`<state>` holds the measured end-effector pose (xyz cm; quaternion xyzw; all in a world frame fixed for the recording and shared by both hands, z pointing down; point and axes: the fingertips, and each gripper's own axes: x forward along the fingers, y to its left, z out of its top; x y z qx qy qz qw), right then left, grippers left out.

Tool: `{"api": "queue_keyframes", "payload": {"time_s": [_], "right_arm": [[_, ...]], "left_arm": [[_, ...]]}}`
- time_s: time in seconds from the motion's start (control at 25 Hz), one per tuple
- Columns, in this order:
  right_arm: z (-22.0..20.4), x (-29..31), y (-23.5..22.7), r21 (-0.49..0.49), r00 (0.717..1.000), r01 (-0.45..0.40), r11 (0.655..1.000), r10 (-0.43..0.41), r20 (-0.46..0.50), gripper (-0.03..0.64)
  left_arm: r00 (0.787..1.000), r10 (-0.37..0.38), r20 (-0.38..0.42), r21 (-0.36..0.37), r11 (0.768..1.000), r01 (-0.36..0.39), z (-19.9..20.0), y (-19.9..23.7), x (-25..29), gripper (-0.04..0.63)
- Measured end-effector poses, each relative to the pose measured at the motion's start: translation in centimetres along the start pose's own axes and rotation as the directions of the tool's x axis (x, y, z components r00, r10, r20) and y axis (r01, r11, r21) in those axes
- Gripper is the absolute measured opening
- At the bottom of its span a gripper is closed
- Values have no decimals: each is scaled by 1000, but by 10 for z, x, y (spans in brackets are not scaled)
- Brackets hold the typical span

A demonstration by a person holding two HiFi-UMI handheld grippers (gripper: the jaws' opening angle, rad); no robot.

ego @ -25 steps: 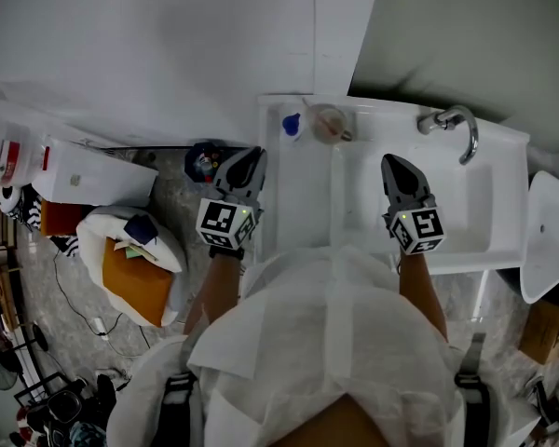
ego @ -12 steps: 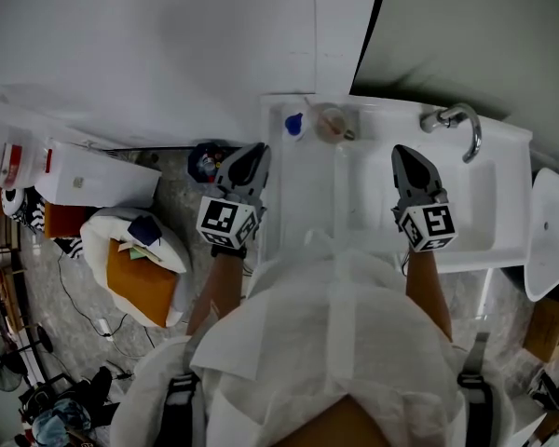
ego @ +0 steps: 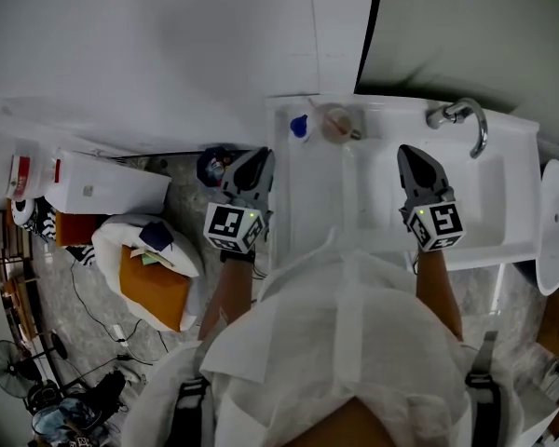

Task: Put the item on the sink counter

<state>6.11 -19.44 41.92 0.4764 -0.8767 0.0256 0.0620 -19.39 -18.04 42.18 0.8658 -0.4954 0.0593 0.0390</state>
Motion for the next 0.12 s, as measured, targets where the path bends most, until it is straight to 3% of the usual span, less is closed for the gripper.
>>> {"api": "queue_keyframes", "payload": {"time_s": [0.12], "right_arm": [[2, 0, -2, -10, 1000, -7, 1000, 7, -5, 9]], "left_arm": [[1000, 2, 6, -11, 1000, -2, 0, -3, 0, 43]]}}
